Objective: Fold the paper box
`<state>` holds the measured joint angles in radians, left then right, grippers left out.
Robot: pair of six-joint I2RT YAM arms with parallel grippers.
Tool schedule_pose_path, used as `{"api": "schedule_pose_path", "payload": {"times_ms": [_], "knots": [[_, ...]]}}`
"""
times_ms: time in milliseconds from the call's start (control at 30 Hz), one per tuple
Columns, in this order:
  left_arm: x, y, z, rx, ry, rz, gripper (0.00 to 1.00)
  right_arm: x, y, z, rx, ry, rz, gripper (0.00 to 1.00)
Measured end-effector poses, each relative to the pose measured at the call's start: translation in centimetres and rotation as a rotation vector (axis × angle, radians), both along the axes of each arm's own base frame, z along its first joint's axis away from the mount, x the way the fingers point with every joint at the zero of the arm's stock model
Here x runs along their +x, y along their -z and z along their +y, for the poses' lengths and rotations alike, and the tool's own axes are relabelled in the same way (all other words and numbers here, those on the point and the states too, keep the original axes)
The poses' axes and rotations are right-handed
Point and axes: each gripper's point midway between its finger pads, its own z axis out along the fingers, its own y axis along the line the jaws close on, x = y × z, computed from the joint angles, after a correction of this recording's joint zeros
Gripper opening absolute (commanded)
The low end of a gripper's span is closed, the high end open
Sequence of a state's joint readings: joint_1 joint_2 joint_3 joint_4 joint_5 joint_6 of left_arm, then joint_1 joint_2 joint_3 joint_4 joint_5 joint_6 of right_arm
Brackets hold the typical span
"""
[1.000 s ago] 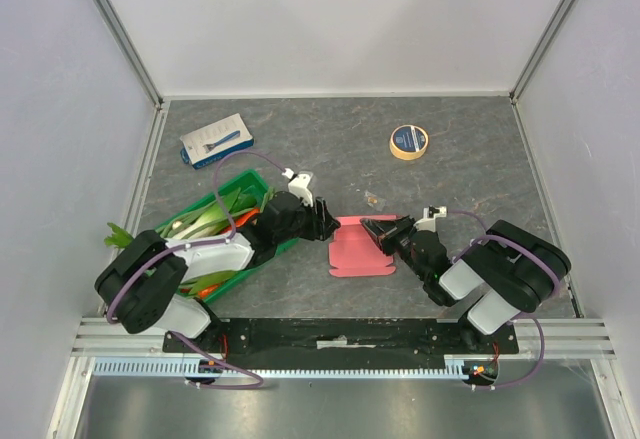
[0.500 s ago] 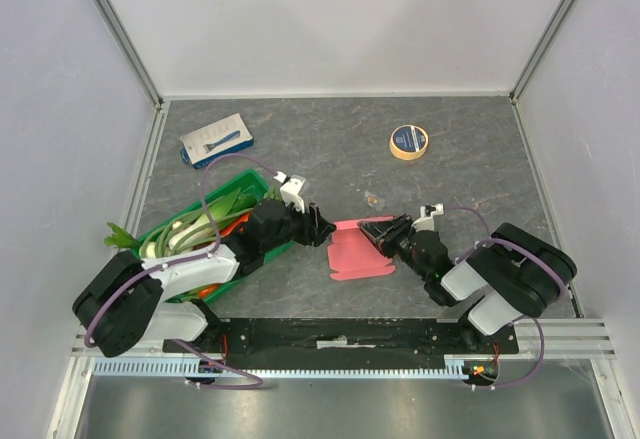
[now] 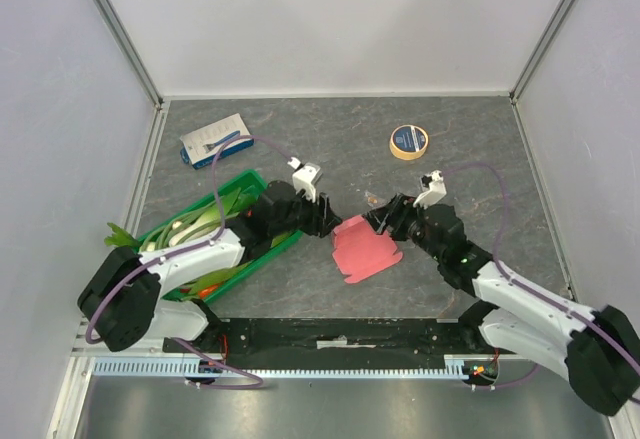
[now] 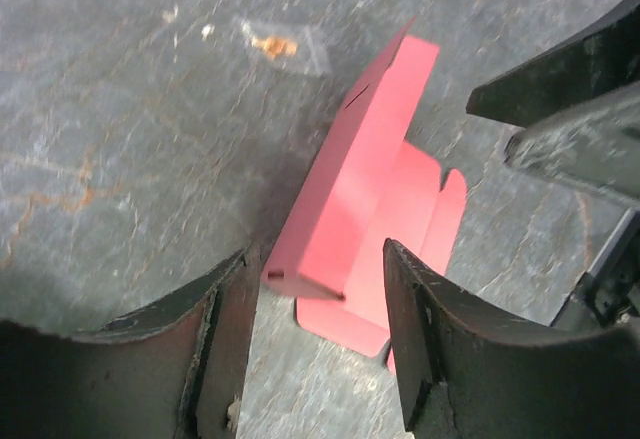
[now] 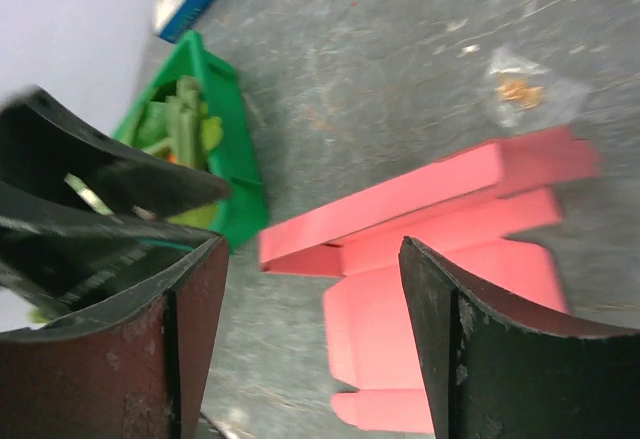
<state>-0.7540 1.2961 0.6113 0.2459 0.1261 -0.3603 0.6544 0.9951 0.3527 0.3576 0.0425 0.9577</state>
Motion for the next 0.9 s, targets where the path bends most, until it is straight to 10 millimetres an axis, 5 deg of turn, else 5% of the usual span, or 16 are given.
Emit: {"api": "schedule_pose_path", "payload": {"times_ms": [233, 367, 567, 767, 900], "knots": [[1.0, -4.2, -2.7, -0.003, 0.059, -0.08, 0.53, -0.1, 1.4, -5.7, -0.37, -0.022, 0.008, 0.8], [0.4, -3.2, -4.8, 0.107, 0.094, -0.124, 0.5, -0.1, 2.5, -8.2, -0.47, -0.012, 0.085, 0.79], [-0.2, -1.4, -8.7, 0.276, 0.14, -0.16, 0.49, 3.0, 2.7, -11.8, -0.43, 0.069, 0.218, 0.77], [0.6, -1.0, -8.1, 0.343, 0.095, -0.15, 0.49, 2.7, 6.4, -10.9, -0.412, -0.051, 0.333, 0.64], [0.4, -1.7, -7.2, 0.347, 0.08, -0.147, 0.47, 0.8, 9.5, -10.2, -0.381, -0.106, 0.378, 0.59]]}}
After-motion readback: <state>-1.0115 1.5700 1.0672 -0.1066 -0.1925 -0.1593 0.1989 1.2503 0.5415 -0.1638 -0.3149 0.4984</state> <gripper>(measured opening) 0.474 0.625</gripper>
